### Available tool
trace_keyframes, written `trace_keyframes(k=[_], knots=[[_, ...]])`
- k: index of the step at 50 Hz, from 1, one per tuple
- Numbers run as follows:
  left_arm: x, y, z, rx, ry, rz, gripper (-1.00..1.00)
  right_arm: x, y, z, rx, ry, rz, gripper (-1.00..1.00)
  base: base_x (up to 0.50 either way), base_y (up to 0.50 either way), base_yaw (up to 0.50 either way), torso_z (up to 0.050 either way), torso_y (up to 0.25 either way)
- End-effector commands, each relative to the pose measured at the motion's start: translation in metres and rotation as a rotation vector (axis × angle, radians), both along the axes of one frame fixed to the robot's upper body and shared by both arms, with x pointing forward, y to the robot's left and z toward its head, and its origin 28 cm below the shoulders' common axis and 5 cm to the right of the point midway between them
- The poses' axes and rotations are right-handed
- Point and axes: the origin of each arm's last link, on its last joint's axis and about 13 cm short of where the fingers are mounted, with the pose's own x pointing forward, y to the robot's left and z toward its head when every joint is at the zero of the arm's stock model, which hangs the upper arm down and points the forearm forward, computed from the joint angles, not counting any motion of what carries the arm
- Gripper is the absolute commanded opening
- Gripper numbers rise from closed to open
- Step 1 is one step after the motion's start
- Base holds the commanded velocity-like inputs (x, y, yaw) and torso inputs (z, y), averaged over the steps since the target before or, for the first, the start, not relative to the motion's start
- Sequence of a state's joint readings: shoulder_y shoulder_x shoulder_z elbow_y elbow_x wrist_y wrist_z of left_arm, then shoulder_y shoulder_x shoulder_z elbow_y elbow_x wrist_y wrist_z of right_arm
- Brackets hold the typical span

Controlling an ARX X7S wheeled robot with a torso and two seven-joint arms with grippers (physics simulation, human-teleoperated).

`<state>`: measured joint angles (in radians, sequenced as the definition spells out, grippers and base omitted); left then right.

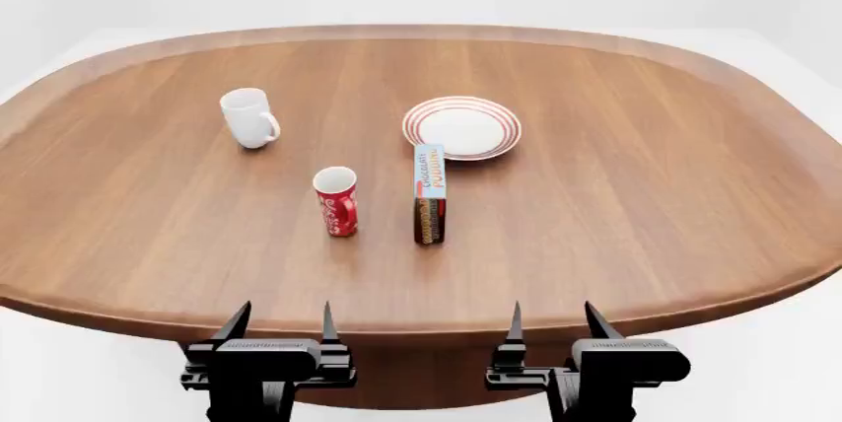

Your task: Pick up the white mug and put it on the plate, and put the chocolate pudding to the right of the plate.

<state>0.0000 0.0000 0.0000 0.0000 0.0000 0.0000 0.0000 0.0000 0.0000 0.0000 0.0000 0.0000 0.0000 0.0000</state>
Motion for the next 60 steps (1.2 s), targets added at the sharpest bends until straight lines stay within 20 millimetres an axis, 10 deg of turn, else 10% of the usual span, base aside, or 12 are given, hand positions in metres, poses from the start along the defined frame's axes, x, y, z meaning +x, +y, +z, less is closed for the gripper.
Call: trace_keyframes(k=[1,39,51,60], knots=[[0.0,0.0,0.0,-0.002,0.002,0.001,1.0,0.0,0.0,0.0,-0.009,0.006,-0.002,1.0,0.0,0.0,0.0,0.0,0.0],[0.002,0.001,0.003,0.037,-0.016,0.006,1.0,0.003,-0.003,0.006,0.011,0.0,-0.026,1.0,0.0,0.0,0.0,0.0,0.0],[0.001,0.051,0.159,0.034,-0.666,0.317,1.0,0.0,-0.051,0.14,0.065,-0.655,-0.282,1.0,0.0,0.0,0.0,0.0,0.0],[-0.034,0.082,0.216,0.036,-0.954,0.495,1.0,-0.03,-0.078,0.204,0.071,-1.062,-0.451,1.0,0.0,0.0,0.0,0.0,0.0]])
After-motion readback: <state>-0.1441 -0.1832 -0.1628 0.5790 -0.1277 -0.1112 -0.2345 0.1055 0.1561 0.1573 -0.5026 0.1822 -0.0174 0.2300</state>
